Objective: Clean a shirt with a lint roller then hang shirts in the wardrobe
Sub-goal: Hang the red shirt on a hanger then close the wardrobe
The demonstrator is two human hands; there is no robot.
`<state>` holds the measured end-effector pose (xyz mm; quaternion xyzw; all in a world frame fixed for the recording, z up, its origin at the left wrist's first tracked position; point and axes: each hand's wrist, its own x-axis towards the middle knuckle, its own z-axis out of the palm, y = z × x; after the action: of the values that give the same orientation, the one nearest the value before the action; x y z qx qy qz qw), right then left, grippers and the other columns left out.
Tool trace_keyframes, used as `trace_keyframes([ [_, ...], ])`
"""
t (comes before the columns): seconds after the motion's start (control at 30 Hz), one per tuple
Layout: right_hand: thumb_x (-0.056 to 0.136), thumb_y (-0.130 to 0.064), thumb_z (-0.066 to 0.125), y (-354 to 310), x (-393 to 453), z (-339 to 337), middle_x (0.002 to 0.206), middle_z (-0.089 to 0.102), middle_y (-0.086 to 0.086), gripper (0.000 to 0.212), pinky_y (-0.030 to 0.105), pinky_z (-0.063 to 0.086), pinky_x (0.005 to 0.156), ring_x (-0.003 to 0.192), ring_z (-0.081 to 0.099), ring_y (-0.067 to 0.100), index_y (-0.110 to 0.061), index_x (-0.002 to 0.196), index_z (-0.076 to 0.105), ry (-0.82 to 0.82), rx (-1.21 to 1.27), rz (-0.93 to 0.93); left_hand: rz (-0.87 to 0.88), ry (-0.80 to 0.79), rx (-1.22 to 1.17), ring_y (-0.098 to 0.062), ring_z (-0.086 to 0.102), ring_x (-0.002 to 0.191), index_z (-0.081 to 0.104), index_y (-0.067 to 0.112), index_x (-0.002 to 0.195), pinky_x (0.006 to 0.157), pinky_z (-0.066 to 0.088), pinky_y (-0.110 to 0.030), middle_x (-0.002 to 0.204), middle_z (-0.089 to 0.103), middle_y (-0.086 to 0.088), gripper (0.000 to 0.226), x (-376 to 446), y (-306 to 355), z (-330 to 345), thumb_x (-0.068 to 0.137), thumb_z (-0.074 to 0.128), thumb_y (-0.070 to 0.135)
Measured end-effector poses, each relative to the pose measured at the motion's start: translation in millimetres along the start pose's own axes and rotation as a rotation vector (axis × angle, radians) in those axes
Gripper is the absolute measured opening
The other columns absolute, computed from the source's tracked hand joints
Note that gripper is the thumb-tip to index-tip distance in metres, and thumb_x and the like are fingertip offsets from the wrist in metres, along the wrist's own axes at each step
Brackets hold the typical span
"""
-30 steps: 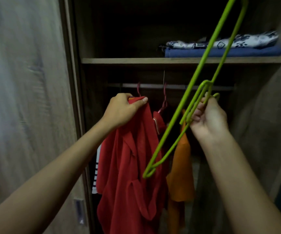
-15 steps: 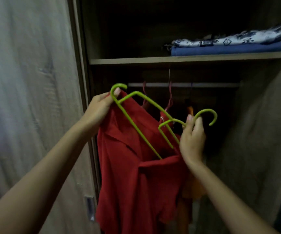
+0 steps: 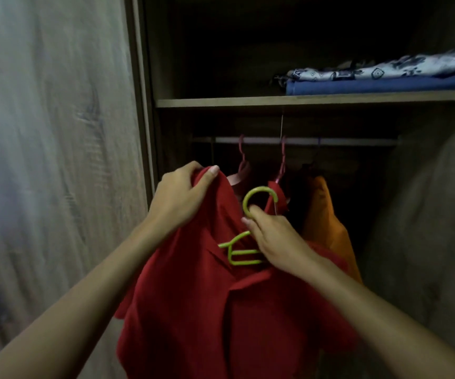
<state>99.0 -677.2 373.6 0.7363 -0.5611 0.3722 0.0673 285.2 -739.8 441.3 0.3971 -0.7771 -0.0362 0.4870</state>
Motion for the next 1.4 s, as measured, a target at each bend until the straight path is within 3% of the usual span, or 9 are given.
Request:
trace_keyframes([
  [0.23, 0.101, -0.026, 0.045, 0, 22, -42, 0.065, 0.053, 0.009, 0.022, 0.035, 0.028, 0.06, 0.072, 0.059, 0.036, -0.015, 0.082, 0.043, 0.251, 0.071, 0.146, 0.141, -0.396, -0.076, -0.011, 0.056, 0.105, 0.066, 0.018, 0.115, 0.082, 0.04, -0.015, 0.111, 0.06, -0.004, 0.044, -5, 9, -22, 0.094, 0.042, 0.05],
  [0.43, 0.101, -0.028, 0.044, -3, 20, -55, 0.062, 0.055, 0.014, 0.027, 0.024, 0.032, 0.048, 0.058, 0.055, 0.03, -0.012, 0.08, 0.043, 0.275, 0.024, 0.127, 0.092, -0.853, -0.086, -0.008, 0.071, 0.087, 0.071, 0.026, 0.104, 0.084, 0.057, -0.035, 0.094, 0.075, 0.004, 0.034, -9, -16, -32, 0.079, 0.069, 0.049],
  [0.53, 0.101, -0.027, 0.043, -2, 18, -53, 0.06, 0.054, 0.012, 0.024, 0.027, 0.031, 0.05, 0.059, 0.056, 0.032, -0.014, 0.082, 0.041, 0.269, -0.02, 0.1, 0.176, -0.788, -0.082, -0.009, 0.064, 0.071, 0.073, 0.018, 0.09, 0.071, 0.055, -0.042, 0.077, 0.07, -0.008, 0.041, -12, -19, -23, 0.083, 0.062, 0.057],
  [0.63, 0.101, -0.024, 0.043, -10, 14, -37, 0.072, 0.062, 0.018, 0.015, 0.035, 0.028, 0.058, 0.076, 0.061, 0.041, -0.013, 0.093, 0.048, 0.19, -0.078, 0.035, 0.234, -0.591, -0.099, 0.001, 0.058, 0.059, 0.074, 0.02, 0.081, 0.057, 0.047, -0.026, 0.063, 0.067, 0.005, 0.037, -14, -6, -6, 0.085, 0.057, 0.053],
  [0.73, 0.1, -0.02, 0.044, -21, 9, -25, 0.081, 0.067, 0.019, 0.009, 0.034, 0.028, 0.061, 0.084, 0.062, 0.041, -0.013, 0.098, 0.05, 0.116, -0.109, -0.084, 0.325, -0.497, -0.098, -0.019, 0.064, 0.068, 0.075, 0.014, 0.087, 0.06, 0.046, -0.031, 0.072, 0.071, -0.005, 0.047, -14, 17, 8, 0.086, 0.049, 0.054],
  [0.93, 0.101, -0.026, 0.045, 1, 9, -81, 0.057, 0.053, 0.004, 0.022, 0.029, 0.023, 0.054, 0.058, 0.057, 0.025, -0.015, 0.082, 0.043, 0.292, -0.084, 0.095, 0.164, -0.895, 0.01, 0.0, 0.062, 0.07, 0.068, 0.026, 0.085, 0.069, 0.051, -0.023, 0.075, 0.068, 0.016, 0.039, -8, 5, -7, 0.084, 0.051, 0.061],
  [1.07, 0.098, -0.031, 0.05, 12, 1, -82, 0.07, 0.05, -0.006, 0.024, 0.021, 0.03, 0.058, 0.063, 0.051, 0.009, -0.019, 0.078, 0.046, 0.406, -0.135, 0.196, 0.262, -0.73, -0.059, -0.013, 0.063, 0.101, 0.064, 0.016, 0.11, 0.093, 0.047, -0.042, 0.106, 0.069, 0.002, 0.042, -16, 6, 23, 0.095, 0.041, 0.048],
  [1.23, 0.087, -0.034, 0.065, 17, -31, -67, 0.111, 0.046, 0.007, 0.033, 0.014, 0.032, 0.086, 0.103, 0.051, 0.021, -0.012, 0.11, 0.056, 0.849, -0.162, 0.353, 0.316, -0.631, -0.149, -0.016, 0.064, 0.089, 0.062, 0.014, 0.097, 0.081, 0.046, -0.039, 0.092, 0.069, 0.0, 0.033, -32, 32, 56, 0.094, 0.043, 0.04],
  [1.4, 0.085, -0.047, 0.062, 17, -70, -65, 0.105, 0.051, -0.003, 0.035, 0.019, 0.036, 0.088, 0.1, 0.051, 0.014, -0.017, 0.104, 0.06, 0.792, -0.169, 0.488, 0.268, -0.538, -0.25, -0.022, 0.062, 0.087, 0.057, 0.019, 0.08, 0.07, 0.037, -0.03, 0.087, 0.069, -0.003, 0.02, -55, 58, 92, 0.097, 0.051, 0.026],
])
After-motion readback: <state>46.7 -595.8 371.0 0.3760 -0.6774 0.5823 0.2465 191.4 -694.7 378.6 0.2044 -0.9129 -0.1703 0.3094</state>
